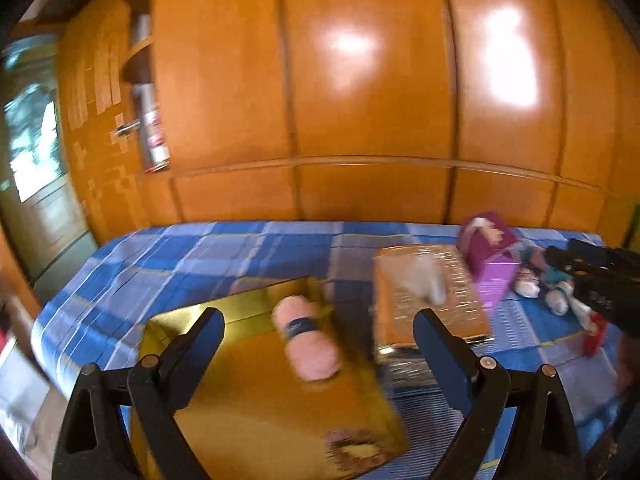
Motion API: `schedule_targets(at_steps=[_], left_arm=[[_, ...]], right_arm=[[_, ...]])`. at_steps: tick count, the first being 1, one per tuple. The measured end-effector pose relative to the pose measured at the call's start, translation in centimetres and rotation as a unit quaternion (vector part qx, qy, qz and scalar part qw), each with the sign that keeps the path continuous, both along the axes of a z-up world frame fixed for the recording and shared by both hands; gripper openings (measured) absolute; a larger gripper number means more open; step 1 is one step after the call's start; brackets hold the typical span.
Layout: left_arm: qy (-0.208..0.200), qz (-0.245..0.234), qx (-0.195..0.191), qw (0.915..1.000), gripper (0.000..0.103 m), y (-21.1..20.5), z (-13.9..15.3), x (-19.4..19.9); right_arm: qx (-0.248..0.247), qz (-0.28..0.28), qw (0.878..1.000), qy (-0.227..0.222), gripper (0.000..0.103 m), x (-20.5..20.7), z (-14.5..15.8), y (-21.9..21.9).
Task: Organize soft objects
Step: 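Reach the left tool to the white knit glove and grasp it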
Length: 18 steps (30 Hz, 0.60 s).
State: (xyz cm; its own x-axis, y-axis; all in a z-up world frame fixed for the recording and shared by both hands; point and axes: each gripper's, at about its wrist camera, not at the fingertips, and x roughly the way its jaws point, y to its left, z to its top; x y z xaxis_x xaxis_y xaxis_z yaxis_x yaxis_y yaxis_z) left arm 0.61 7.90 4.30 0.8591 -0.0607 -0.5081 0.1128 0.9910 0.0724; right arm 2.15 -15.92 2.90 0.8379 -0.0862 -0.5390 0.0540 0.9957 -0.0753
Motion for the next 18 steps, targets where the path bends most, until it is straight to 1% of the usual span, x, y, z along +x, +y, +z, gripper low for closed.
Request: schedule_targets(at_steps=[1, 2, 3, 7, 11, 13, 15, 16, 18], left_arm=[[-0.002, -0.007, 0.005, 1.0000, 0.096, -0.7, 0.2, 0.1], [-0.006, -0.019, 0.011, 0.9997, 0.096, -1.7, 0.5, 0.1], [-0.010, -0.038, 0.018, 0.9991, 0.096, -3.1, 0.9, 0.3], [-0.012, -0.091, 0.036, 0.9952, 0.096, -7.2, 1.5, 0.8], [-0.003, -0.147, 0.046, 0.9880, 0.096, -11.6, 1.5, 1.4], [0.002, -0.174, 0.048, 0.9835, 0.096, -13.9, 1.3, 1.6], [0.008, -0.201, 0.056, 0.9780, 0.096, -16.4, 1.1, 1.8], [0.010, -0.208, 0.057, 0.9765, 0.096, -17.2, 1.0, 1.8], [0.015, -0.229, 0.058, 0.9717, 0.096, -19.3, 0.7, 2.1]], right_arm=[[-0.001, -0.009, 1.000, 0.003, 0.040, 0.2, -0.2, -0.9], [-0.003, -0.030, 1.000, 0.008, 0.040, 0.5, -0.5, -2.8], [-0.004, -0.044, 0.999, 0.012, 0.040, 0.7, -0.7, -4.2], [-0.012, -0.123, 0.992, 0.032, 0.040, 1.5, -1.9, -11.0], [-0.003, -0.215, 0.975, 0.048, 0.040, 1.4, -3.6, -18.8], [0.011, -0.254, 0.966, 0.049, 0.040, 1.0, -4.2, -21.5], [0.058, -0.297, 0.952, 0.047, 0.040, 0.0, -4.7, -24.5], [0.095, -0.312, 0.944, 0.040, 0.040, -0.6, -4.8, -25.8], [0.129, -0.328, 0.935, 0.033, 0.040, -1.1, -5.0, -27.0]])
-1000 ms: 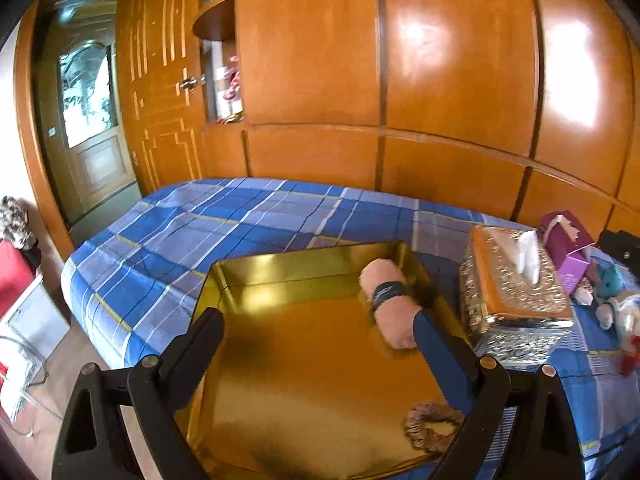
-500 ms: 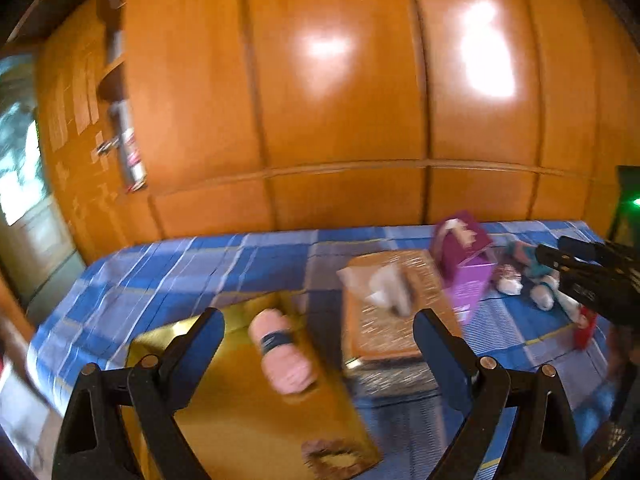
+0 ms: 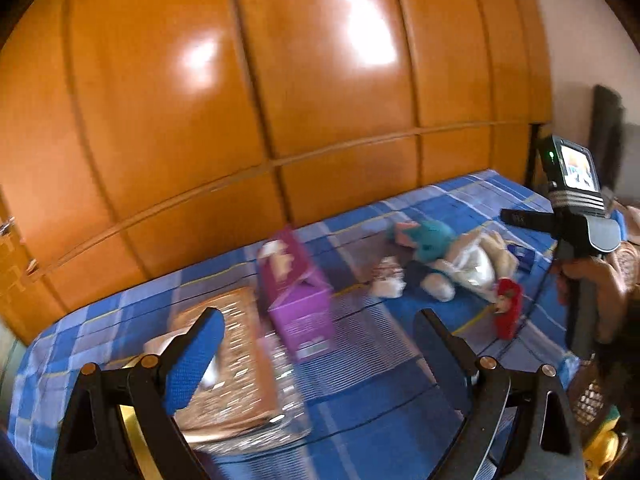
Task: Organize soft objects
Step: 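Reach the left tool to the white knit glove and grasp it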
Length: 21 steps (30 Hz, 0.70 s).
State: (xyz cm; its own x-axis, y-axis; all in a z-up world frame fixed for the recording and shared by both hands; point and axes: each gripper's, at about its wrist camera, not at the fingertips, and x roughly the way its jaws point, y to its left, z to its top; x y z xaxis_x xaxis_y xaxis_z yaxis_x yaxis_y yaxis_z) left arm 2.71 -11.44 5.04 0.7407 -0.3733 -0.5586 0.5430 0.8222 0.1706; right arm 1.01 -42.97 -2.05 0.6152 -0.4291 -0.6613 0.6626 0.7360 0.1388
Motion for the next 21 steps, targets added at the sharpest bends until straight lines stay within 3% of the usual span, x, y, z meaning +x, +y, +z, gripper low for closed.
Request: schedule_targets(at_steps=[5, 15, 21], left_arm=[[0.014, -0.031, 0.012, 0.9994, 0.095, -4.5, -1.3, 1.3], [0.099, -0.087, 0.028, 0.9909, 0.078, -12.5, -6.2, 4.3], [0.113, -0.119, 0.046, 0.9853, 0.077, -16.7, -8.4, 6.4]], right_arm=[[0.040, -0.008, 0.999, -0.008, 0.040, -0.6, -0.6, -1.0], [0.126, -0.057, 0.989, -0.059, 0.040, -2.4, -2.0, -4.2], [0.154, -0.058, 0.984, -0.071, 0.040, -2.7, -2.4, -4.8]])
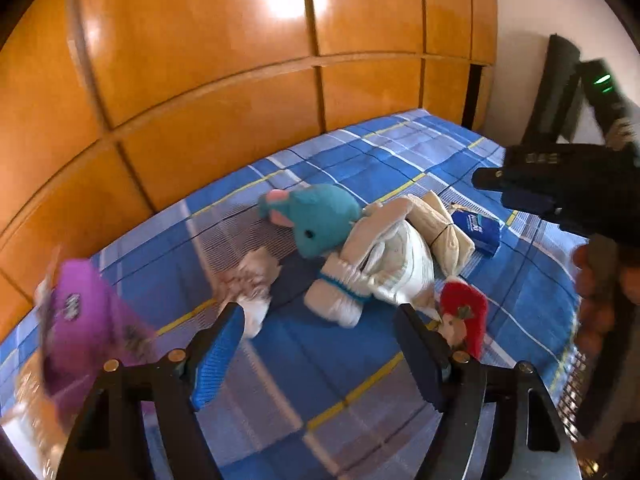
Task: Organize soft objects
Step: 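Reach the left tool to the white knit glove and grasp it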
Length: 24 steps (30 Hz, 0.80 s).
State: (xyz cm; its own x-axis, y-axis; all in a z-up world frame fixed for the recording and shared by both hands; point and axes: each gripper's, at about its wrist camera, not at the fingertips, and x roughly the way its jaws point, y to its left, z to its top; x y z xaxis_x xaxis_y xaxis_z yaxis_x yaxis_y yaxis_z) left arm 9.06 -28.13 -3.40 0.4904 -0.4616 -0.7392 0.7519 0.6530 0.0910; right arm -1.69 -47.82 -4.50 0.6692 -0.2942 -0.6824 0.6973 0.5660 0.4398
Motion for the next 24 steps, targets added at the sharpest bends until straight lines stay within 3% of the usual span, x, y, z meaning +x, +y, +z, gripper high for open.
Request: schedule_targets(at_steps=[16, 17, 18, 24], left_arm=[[0.084, -0.010, 0.019, 0.9962, 0.077, -7.1, -5.9, 6.7], [0.097, -0.006, 0.025, 0.9950, 0.070, -7.2, -6.6, 7.0], [0.117, -0.008, 0.026, 0.9928, 0.052, -7.2, -7.1, 7.2], [0.126, 0.002, 0.000, 0.9920, 0.044, -4.8, -6.9, 5.6]], right_arm=[[0.021, 0.031, 0.999, 0.002, 0.041, 0.9, -0.6, 0.5], [0.020, 0.033, 0.999, 0.002, 0.041, 0.9, -0.6, 0.5], [0.021, 0.033, 0.999, 0.001, 0.041, 0.9, -0.6, 0.5], [0.029, 0.036, 0.999, 0.011, 0.041, 1.2, -0.8, 0.4]])
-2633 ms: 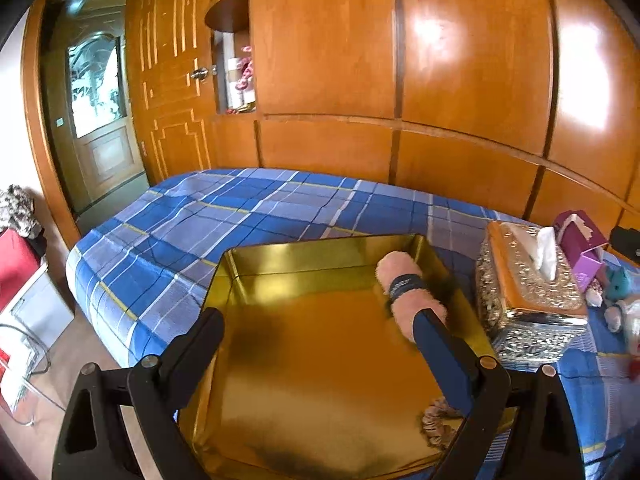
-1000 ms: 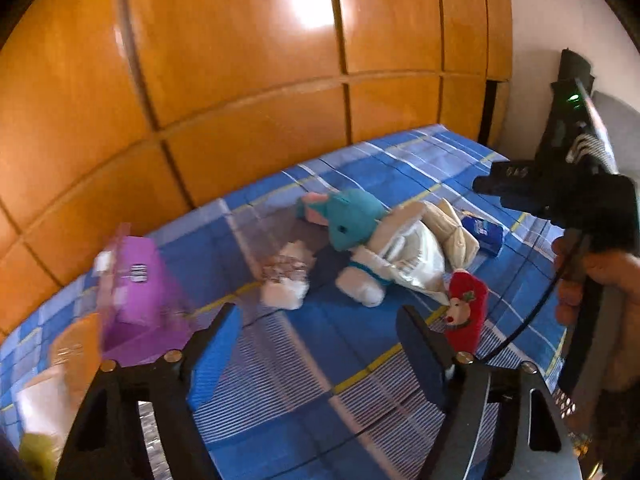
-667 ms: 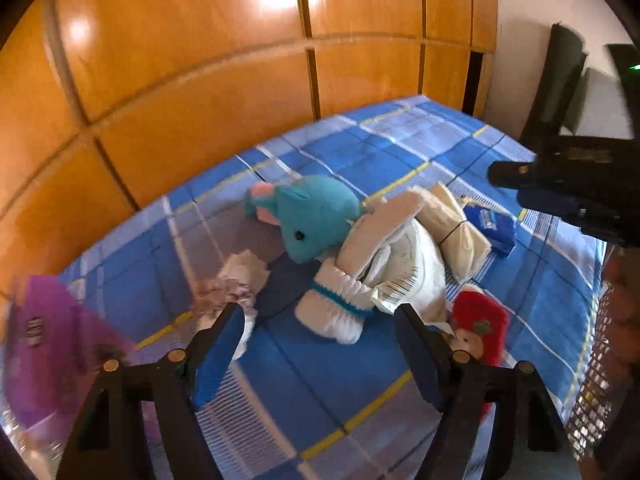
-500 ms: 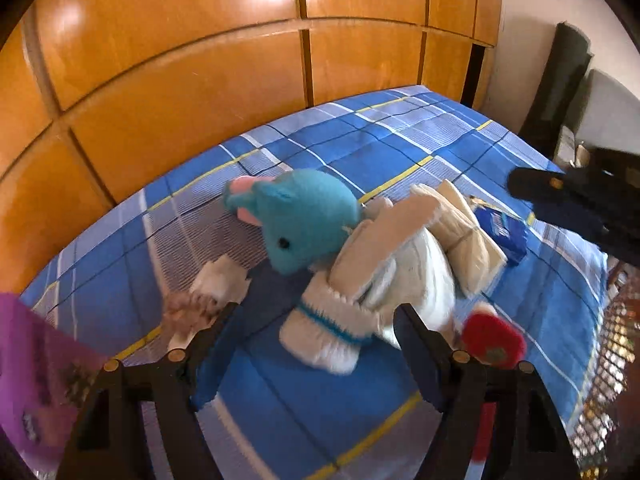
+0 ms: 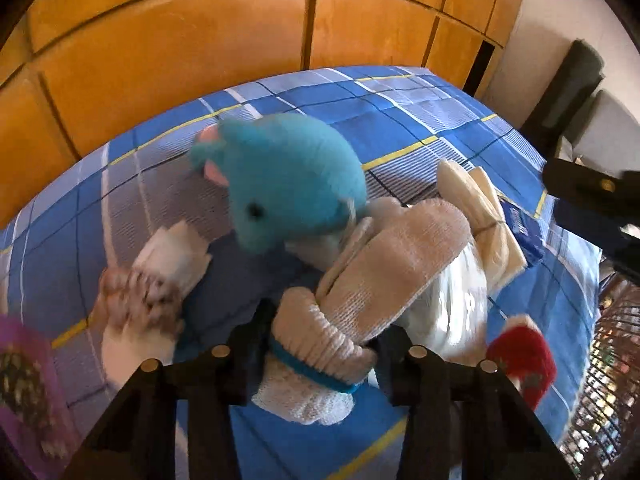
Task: Organize soft objects
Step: 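Reach the left tool to the white knit glove and grasp it, then drop the white glove in the gold tray while the right tool grasps the red plush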
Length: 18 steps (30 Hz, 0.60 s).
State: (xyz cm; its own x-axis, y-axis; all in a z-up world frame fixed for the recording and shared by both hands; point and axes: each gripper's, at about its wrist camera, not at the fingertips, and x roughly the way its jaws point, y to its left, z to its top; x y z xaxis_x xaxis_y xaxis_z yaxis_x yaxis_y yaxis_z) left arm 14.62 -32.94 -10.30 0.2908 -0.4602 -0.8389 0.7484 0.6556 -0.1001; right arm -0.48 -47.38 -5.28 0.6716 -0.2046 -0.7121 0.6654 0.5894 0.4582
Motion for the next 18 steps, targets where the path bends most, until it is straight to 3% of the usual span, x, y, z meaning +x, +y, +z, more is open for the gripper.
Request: schedule_targets(at_steps=[5, 11, 14, 18], left_arm=[[0.003, 0.018, -0.018, 0.9997, 0.044, 2.9, 1.0, -1.5], [-0.010, 0.015, -0.006, 0.9998, 0.044, 3.7, 2.2, -2.3], [-0.031, 0.024, -0.011, 0.9992, 0.044, 3.5, 4.4, -1.4], [-0.075, 0.056, -0.032, 0.9950, 0.044, 4.7, 9.5, 1.2]], right_arm=[[-0.001, 0.006, 1.000, 0.030, 0.041, 0.8, -0.5, 0.2], [-0.013, 0.013, 0.999, 0.043, 0.041, 1.1, -0.5, 0.6], [-0.019, 0.016, 0.999, 0.044, 0.041, 1.1, -0.4, 0.8], [-0.020, 0.026, 0.999, 0.042, 0.041, 1.4, -0.4, 1.1]])
